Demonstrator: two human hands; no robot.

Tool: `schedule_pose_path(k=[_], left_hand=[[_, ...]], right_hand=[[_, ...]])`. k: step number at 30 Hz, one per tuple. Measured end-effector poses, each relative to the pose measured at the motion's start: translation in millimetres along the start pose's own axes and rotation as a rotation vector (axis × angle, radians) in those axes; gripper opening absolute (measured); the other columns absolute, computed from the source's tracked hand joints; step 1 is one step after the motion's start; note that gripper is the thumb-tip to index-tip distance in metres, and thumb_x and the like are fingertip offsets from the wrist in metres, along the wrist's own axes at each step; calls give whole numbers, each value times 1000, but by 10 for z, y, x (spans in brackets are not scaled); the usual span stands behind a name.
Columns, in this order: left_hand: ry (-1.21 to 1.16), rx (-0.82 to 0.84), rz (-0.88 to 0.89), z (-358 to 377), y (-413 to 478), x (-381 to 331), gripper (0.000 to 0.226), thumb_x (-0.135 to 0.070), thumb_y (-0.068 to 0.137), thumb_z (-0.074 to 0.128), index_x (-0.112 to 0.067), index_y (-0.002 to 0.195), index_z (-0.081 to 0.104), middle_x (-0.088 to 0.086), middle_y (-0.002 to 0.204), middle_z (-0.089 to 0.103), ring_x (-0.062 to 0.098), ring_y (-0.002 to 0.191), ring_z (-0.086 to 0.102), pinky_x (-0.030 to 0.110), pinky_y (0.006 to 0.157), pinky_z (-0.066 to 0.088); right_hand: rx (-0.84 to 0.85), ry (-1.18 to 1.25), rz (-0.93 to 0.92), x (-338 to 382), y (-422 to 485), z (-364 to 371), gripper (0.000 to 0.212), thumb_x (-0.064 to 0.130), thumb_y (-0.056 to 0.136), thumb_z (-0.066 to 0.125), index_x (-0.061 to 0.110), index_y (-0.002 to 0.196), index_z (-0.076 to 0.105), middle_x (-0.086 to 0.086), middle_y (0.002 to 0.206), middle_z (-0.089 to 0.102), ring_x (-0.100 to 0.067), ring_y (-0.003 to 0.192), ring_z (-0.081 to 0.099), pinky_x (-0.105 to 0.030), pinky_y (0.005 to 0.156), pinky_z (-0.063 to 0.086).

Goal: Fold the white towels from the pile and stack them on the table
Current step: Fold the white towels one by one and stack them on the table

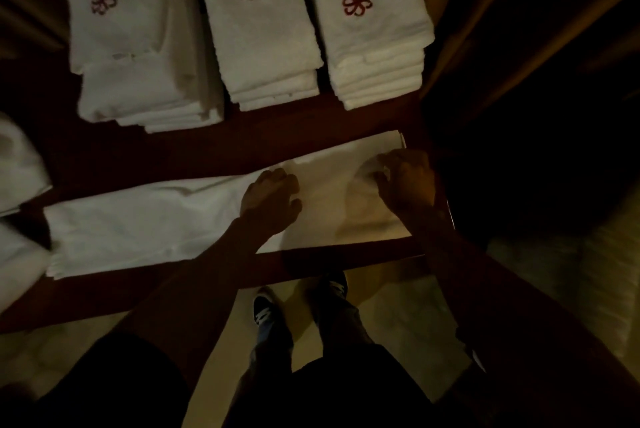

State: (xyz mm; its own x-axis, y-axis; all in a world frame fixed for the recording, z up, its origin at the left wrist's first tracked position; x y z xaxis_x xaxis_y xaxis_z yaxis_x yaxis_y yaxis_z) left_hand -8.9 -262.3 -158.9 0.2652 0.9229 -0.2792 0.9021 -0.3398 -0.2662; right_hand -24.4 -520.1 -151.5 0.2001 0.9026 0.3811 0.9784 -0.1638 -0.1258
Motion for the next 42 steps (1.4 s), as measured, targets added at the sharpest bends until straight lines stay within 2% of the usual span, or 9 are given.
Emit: schedule_pose_path(k=[4,9,19,25,29,32,35,39,42], left_hand=[[-32,-59,10,-16,2,-3,20,-28,87,60,-11,95,68,7,96,64,29,88,62,44,73,56],[-62,-157,21,-97,-21,-30,31,-32,91,41,-11,95,63,7,88,63,28,79,62,44,68,55],[-129,-379,156,-325,-304,-145,17,-19,89,51,-6,92,60,12,84,61,32,76,60,40,63,53],[-102,-411,295,-330,-582,-193,16,-19,94,51,-5,92,60,12,85,60,31,77,58,45,63,51],[-55,-356,295,-238,-811,-195,17,-23,94,49,-9,95,60,9,88,61,27,81,58,40,65,51],[-17,-248,329,-106,-910,-196,28,-29,94,40,-10,97,60,9,90,61,30,82,60,39,64,52],[-45,-170,314,1,-981,-150,34,-36,93,37,-13,100,62,8,95,61,30,87,59,41,66,52],[-21,-254,238,-43,-959,-50,30,-32,96,40,-12,101,62,9,97,62,29,87,59,42,66,52],[-7,-296,134,-98,-862,41,25,-26,94,55,-9,111,63,12,113,62,31,101,59,48,75,55]], right_hand=[[15,-24,37,-32,96,24,25,23,91,64,21,114,73,-5,124,63,-37,123,46,-50,89,51],[-110,26,11,17,142,-120,14,17,91,65,13,102,73,-9,114,66,-38,116,53,-51,84,53],[-332,28,-106,160,-218,-567,6,16,88,67,14,91,72,-2,99,69,-31,108,58,-41,77,48],[-305,-83,-151,114,-701,-644,7,18,87,67,17,93,70,0,101,67,-31,109,56,-40,72,48],[-242,-68,-151,61,-1041,-542,9,14,87,68,12,95,70,-6,104,67,-35,112,55,-43,76,46],[-81,-108,-87,-18,-1206,-413,14,17,92,64,12,103,71,-8,112,68,-35,121,52,-50,86,49],[112,-118,5,-65,-1262,-277,27,25,94,63,15,118,68,-8,126,63,-33,132,43,-51,97,45],[67,-40,-23,26,-1151,-216,33,33,94,62,16,122,66,-8,127,63,-32,129,46,-51,94,49],[40,-1,-46,121,-985,-121,42,36,94,62,14,130,61,-11,138,57,-33,133,45,-55,98,48]])
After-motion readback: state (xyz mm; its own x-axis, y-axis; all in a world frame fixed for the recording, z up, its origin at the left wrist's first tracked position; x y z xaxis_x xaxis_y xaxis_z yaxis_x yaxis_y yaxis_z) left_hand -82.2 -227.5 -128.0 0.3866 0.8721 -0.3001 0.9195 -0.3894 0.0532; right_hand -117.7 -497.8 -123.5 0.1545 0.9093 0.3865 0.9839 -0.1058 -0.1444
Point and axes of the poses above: each hand's wrist, its own y-axis towards the middle knuckle, its own z-axis out of the palm, x = y × z, the point moved 5 cm from there along y, towards the middle knuckle
